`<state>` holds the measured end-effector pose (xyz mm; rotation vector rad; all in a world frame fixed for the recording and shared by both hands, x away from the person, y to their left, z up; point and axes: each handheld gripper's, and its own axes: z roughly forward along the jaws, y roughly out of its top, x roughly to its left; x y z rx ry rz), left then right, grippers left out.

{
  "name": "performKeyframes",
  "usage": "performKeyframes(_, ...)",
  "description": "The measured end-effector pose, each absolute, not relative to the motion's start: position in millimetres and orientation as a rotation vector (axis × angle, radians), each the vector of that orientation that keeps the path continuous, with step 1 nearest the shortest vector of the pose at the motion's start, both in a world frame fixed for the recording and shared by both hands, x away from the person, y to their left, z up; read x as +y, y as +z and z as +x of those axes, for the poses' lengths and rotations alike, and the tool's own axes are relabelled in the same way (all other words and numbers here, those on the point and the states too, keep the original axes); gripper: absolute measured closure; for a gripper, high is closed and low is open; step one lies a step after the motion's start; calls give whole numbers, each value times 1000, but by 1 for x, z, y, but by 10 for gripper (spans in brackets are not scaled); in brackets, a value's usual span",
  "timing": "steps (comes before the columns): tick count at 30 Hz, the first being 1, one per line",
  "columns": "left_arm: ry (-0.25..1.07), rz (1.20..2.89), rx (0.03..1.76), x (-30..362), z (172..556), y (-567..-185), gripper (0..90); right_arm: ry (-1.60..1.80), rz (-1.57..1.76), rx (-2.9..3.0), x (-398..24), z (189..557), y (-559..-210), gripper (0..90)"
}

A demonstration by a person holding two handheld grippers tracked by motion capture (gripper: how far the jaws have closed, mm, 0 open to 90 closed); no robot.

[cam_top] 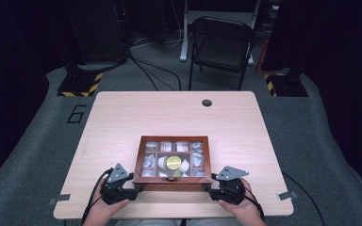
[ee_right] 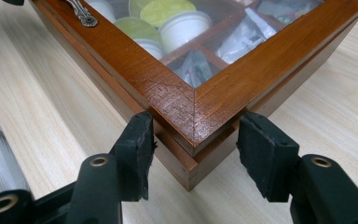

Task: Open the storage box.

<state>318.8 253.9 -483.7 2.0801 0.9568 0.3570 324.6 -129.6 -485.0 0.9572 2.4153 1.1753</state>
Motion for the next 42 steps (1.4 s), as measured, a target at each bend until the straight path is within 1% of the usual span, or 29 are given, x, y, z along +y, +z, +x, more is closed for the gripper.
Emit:
performKeyframes(8, 364, 2063, 959, 253, 319, -480, 369, 1203, 967, 2388, -130, 325, -482, 452)
performKeyframes(12, 360, 2045, 973, 251, 320, -481, 342, 1196, 954, 2386, -129, 326, -482, 447)
performKeyframes(24, 381, 2019, 984, 248, 322, -476, 311, 1225, 986, 2327, -126, 328, -478, 369)
performKeyframes(27, 394, 1988, 993, 247, 322, -475, 306, 1240, 989, 2308, -125, 330, -476, 355)
performKeyframes(32, 418, 1955, 995, 247, 323, -471, 305, 1253, 999, 2283, -125, 332, -473, 353)
performKeyframes(42, 404, 1895, 1028, 248, 331, -460, 307, 1288, 986, 2243, -126, 338, -459, 337)
